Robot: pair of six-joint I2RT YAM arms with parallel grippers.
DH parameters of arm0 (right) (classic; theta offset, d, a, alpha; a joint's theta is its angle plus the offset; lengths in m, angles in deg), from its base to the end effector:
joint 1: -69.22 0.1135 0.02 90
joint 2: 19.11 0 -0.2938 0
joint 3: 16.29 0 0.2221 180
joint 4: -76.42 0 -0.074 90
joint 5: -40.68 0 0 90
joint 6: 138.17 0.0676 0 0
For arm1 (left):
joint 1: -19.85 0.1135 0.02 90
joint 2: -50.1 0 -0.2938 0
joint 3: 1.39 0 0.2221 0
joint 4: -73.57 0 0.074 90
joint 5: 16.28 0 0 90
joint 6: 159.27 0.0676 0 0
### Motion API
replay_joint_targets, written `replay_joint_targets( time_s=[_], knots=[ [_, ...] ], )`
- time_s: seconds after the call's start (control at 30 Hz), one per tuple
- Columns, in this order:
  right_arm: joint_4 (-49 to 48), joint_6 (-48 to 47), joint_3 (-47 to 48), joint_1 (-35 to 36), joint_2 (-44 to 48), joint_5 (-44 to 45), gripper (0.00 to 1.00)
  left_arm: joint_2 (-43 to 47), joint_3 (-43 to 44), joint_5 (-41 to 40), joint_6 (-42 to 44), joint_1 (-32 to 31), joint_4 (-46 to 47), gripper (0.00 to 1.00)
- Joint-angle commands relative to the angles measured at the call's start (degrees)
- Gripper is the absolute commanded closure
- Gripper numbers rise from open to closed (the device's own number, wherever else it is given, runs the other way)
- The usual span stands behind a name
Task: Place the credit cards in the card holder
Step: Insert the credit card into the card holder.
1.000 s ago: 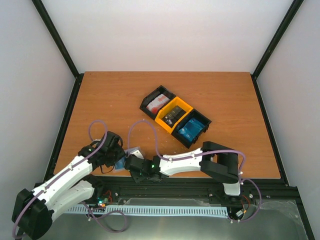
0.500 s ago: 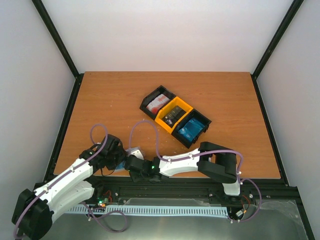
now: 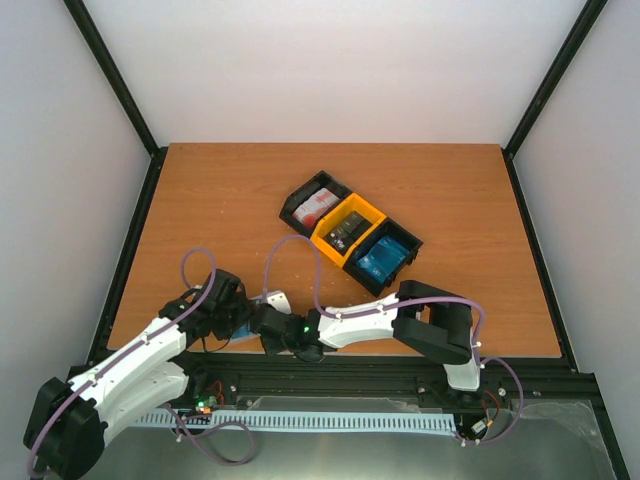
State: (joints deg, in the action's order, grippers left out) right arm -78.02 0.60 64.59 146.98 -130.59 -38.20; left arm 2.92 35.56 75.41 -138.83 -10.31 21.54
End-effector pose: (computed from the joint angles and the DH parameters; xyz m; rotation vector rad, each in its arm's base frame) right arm 0.0969 0.3851 0.1573 -0.5858 2.5787 0.6024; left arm 0.0896 -0.0544 0.1643 -0.9339 2.6386 -0.5549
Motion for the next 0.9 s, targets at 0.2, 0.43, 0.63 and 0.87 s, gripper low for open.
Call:
replay_joint_targets(
  time_s=[0.2,0.43,0.63,0.87],
  knots=[
    [-0.9,1.9,-2.0,-0.6,5.1,3.6,0.89,0.3,-0.9,2.1,1.6,0.2,-0.2,0.41],
    [4.7,1.6,-3.4,-1.6,10.3,6.6,0.71,0.1,-0.7,3.9,2.5,0.2,0.2,0.37],
    [6.6,0.9,-4.2,-4.1,10.0,5.7,0.63,-0.8,-0.9,4.9,3.2,0.1,0.7,0.37],
    [5.8,-2.5,-3.8,-6.3,7.3,-0.4,0.6,-1.3,-0.4,6.4,4.1,0.2,1.7,0.37]
  ],
)
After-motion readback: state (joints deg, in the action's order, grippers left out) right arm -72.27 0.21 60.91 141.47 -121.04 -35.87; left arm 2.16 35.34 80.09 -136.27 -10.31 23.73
